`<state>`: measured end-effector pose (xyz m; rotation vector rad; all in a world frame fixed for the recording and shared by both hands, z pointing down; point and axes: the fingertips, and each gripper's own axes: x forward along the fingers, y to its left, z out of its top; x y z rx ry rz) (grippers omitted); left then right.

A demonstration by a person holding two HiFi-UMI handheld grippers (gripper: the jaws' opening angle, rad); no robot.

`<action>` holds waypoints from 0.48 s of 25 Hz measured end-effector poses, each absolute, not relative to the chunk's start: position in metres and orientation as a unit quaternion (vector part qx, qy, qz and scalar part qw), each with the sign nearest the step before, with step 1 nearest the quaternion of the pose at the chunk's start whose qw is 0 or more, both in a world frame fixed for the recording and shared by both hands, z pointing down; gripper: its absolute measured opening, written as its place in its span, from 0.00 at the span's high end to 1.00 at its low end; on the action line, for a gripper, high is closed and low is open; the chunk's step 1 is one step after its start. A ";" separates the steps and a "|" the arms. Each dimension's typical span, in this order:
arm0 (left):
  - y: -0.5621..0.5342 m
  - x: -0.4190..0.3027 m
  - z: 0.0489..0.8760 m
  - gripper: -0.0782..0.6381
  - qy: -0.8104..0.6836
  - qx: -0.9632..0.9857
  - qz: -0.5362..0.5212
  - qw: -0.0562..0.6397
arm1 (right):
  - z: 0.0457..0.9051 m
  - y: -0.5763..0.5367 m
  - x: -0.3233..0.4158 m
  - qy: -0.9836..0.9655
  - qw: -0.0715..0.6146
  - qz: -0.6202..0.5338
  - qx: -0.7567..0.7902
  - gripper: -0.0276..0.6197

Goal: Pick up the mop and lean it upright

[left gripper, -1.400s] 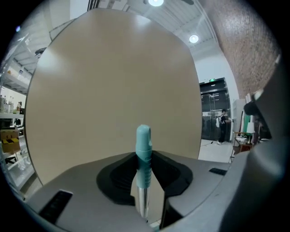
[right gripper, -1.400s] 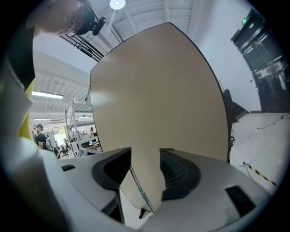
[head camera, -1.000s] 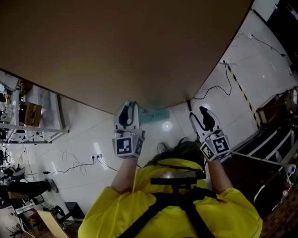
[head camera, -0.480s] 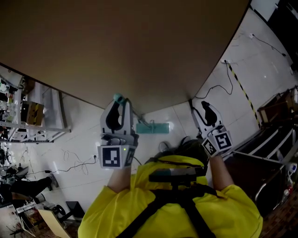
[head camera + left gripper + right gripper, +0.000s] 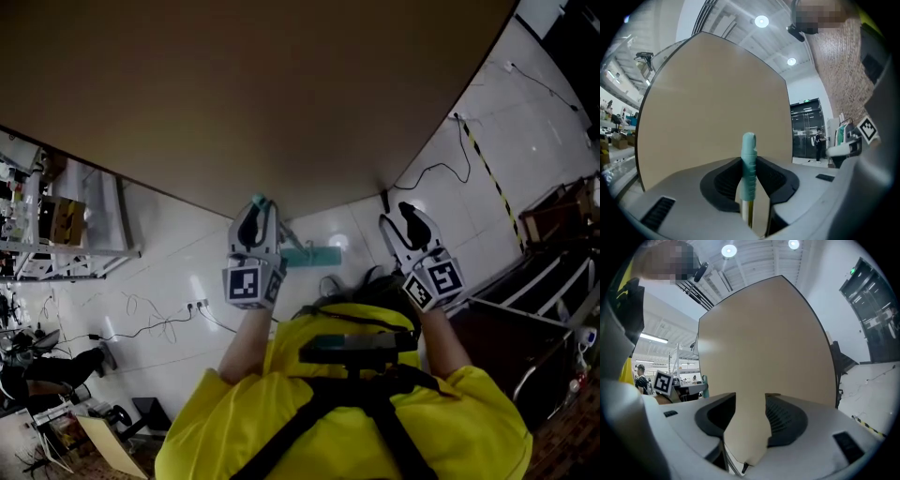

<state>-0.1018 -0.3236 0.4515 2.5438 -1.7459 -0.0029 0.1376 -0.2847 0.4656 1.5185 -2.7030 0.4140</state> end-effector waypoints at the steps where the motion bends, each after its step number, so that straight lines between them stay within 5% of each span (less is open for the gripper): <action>1: -0.326 -0.102 0.465 0.76 -0.568 0.822 0.004 0.032 | 0.469 -0.284 0.135 -0.865 0.011 0.135 0.483 0.64; 12: -0.407 -0.109 0.610 0.75 -0.562 0.818 0.082 0.096 | 0.505 -0.297 0.108 -0.856 0.036 0.164 0.489 0.64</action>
